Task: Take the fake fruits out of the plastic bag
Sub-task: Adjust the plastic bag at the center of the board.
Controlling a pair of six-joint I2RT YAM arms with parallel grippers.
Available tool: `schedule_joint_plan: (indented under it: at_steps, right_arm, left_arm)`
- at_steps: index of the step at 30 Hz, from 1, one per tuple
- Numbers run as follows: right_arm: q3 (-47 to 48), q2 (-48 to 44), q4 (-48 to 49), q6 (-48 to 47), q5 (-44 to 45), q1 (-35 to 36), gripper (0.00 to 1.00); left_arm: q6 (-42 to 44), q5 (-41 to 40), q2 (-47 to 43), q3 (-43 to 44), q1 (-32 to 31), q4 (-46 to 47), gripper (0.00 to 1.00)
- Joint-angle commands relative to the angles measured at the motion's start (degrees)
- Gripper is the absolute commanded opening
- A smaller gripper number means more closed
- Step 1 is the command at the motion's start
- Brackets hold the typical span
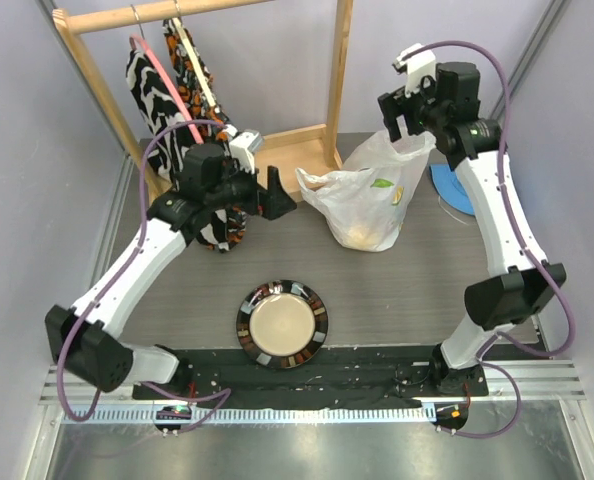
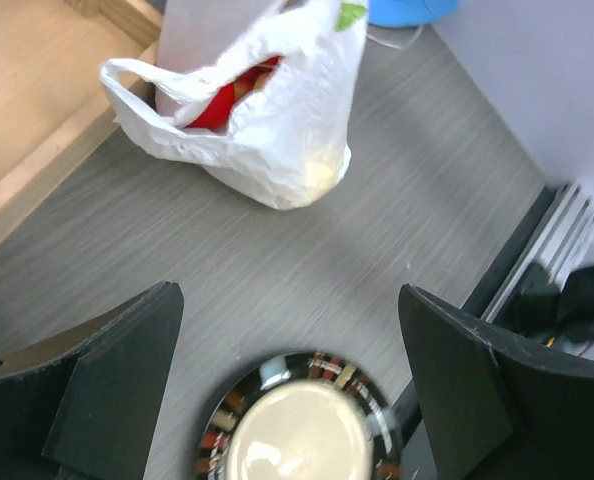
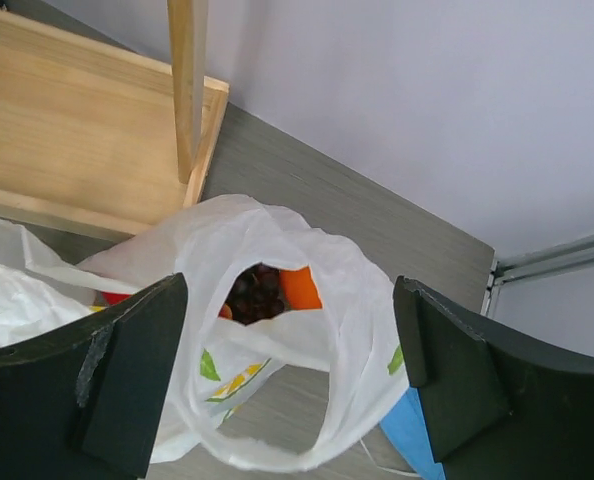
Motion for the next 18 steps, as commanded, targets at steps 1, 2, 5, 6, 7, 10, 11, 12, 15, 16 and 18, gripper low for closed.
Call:
schedule_joint_plan:
  at_steps: [1,2,5,6,7,10,11,12,15,16,18]
  right_arm:
    - [6.23,3.97,1.17,-5.97,3.25,0.73,0.91]
    - [6.68,4.06,0.55,-7.47,2.99,0.73,0.92]
    - [5.72,1.53,-2.09,-15.46,2.55,0.73,0.94]
    - [3.45,-0.83,-2.44,-17.92,2.81,0.73,0.96]
    - [1.86,-2.07,-2.36,-20.03,3.08,0.73,0.97]
    - [-3.85,-6.03,-2.09,-26.37,4.31,0.73,0.98]
    - [-4.91,-6.65,-2.18,-27.16,5.18,0.73,0.99]
    - [-6.23,-7.01,-2.18,-27.35,5.36,0.64,0.98]
    - [-8.08,-7.89,-2.44,-28.22,7.37,0.64,0.98]
    - [-8.17,-7.8,-2.36,-28.31,7.73,0.64,0.98]
    - [-8.09,-7.45,-2.44,-28.31,8.87,0.64,0.98]
  left_arm:
    - [-15.77,-7.67,6.04,4.44,-0.36,9.66,0.94]
    - [-17.27,-12.74,9.19,7.06,-0.71,8.62,0.94]
    - [-24.47,-16.04,14.03,10.68,-0.02,5.62,0.95]
    - [-27.37,-15.52,14.92,10.86,0.25,6.05,0.95]
    - [-30.0,-15.08,15.89,10.86,0.42,8.06,0.95]
    - [-38.1,-13.49,19.84,11.91,-0.27,11.67,0.95]
    - [-40.55,-13.75,20.9,13.48,-0.45,11.94,0.94]
    - [-41.71,-14.8,22.82,14.2,-0.71,11.86,0.93]
    - [-45.66,-15.6,25.56,17.27,-1.07,10.89,0.88]
    - [-46.02,-15.34,27.3,18.06,-1.33,11.33,0.83]
    - [-47.16,-15.33,28.63,20.43,-1.59,10.72,0.76]
